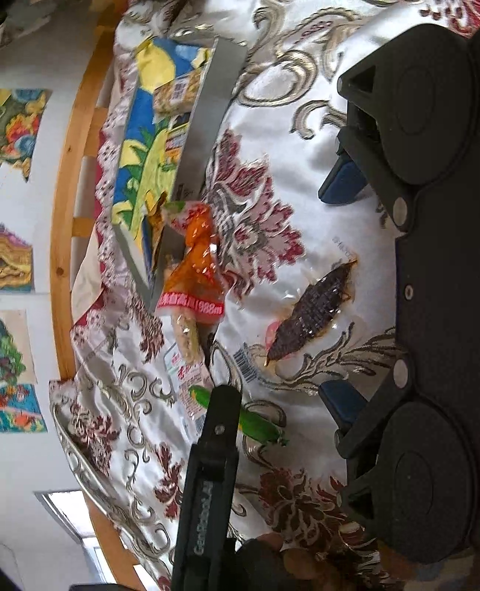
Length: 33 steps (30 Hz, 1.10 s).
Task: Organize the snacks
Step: 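Lower the left tool onto the green stick packet while the right tool approaches the dried-fish packet, then grasp the green stick packet with the left tool while the right tool grasps the dried-fish packet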
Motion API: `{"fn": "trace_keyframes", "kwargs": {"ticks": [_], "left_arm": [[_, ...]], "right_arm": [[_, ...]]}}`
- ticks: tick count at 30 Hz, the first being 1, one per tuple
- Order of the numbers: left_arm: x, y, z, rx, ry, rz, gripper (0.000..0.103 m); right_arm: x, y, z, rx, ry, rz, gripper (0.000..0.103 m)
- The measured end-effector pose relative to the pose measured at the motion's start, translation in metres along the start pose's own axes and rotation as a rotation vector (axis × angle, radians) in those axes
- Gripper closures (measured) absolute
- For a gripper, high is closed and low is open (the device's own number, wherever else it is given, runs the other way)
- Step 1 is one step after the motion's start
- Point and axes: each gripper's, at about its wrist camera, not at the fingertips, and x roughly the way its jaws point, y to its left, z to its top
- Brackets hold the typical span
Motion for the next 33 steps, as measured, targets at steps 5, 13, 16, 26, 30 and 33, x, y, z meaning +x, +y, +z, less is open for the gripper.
{"fn": "trace_keyframes", "kwargs": {"ticks": [5,13,16,26,30,33], "left_arm": [[0.007,0.001,-0.001,-0.009,0.034,0.009,0.023],[0.012,0.007,-0.002,-0.037,0.07,0.041,0.048],[0.011,0.007,-0.002,-0.049,0.07,0.035,0.063],[0.01,0.015,-0.005,-0.135,0.12,0.005,0.076],[0.004,0.015,-0.012,-0.133,0.169,-0.004,0.079],[-0.003,0.014,-0.017,-0.142,0.19,-0.013,0.079]], "right_arm": [[0.008,0.001,0.004,-0.024,0.002,0.025,0.011],[0.011,0.001,0.0,0.003,-0.001,0.046,0.02],[0.01,0.002,-0.001,-0.004,-0.002,0.041,0.025],[0.006,0.005,-0.001,0.031,0.008,0.038,0.041],[-0.001,0.001,-0.001,0.106,0.035,0.059,0.045],[-0.01,0.001,-0.004,0.147,0.049,0.069,0.047]]}}
